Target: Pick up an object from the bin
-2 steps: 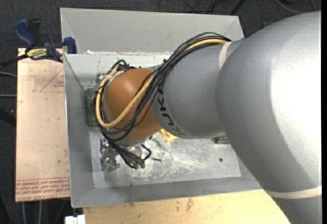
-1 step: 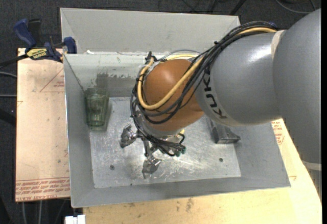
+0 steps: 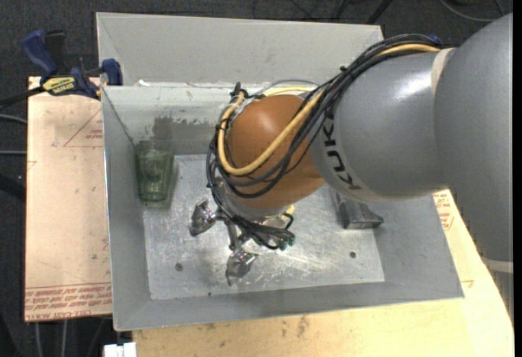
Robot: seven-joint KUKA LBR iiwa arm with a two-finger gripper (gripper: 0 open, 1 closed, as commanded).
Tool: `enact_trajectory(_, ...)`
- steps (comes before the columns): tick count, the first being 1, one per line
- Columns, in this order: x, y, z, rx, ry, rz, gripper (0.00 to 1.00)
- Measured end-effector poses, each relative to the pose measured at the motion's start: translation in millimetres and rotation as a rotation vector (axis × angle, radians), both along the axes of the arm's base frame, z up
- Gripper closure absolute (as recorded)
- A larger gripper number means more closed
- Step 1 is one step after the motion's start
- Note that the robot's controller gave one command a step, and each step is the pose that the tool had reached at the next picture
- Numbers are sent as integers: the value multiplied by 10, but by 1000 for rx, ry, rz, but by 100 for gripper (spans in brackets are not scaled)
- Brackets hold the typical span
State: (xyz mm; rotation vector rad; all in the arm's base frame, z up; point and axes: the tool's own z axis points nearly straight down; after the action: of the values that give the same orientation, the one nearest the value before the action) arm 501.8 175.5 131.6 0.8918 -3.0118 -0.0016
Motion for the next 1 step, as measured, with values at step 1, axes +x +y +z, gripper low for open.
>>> enact_trajectory(1, 338, -34, 179, 1, 0, 34, 0)
